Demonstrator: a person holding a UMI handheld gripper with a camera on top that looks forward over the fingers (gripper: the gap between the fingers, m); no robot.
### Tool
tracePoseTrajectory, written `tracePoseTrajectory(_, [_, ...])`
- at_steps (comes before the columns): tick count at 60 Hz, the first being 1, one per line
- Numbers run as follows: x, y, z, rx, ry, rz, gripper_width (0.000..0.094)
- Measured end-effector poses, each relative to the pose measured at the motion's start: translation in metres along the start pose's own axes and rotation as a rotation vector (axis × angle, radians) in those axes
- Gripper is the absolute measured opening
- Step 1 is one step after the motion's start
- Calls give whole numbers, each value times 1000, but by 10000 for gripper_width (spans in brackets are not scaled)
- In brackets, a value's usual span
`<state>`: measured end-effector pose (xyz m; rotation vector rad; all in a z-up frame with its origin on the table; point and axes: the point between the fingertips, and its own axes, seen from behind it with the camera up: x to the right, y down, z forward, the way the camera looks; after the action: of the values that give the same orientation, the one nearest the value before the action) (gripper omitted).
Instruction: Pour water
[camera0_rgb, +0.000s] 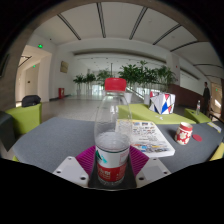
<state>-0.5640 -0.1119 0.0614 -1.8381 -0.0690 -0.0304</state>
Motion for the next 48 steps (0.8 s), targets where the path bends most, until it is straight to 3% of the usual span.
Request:
tracePoseTrajectory(10, [0, -3, -2, 25, -31, 9, 328])
tracePoseTrajectory(22, [-4, -50, -19, 88, -130, 88, 327])
tracePoseTrajectory(37, [28, -191, -53, 214, -458, 590, 323])
tracePoseTrajectory(48, [87, -255, -49, 185, -721, 1113, 326])
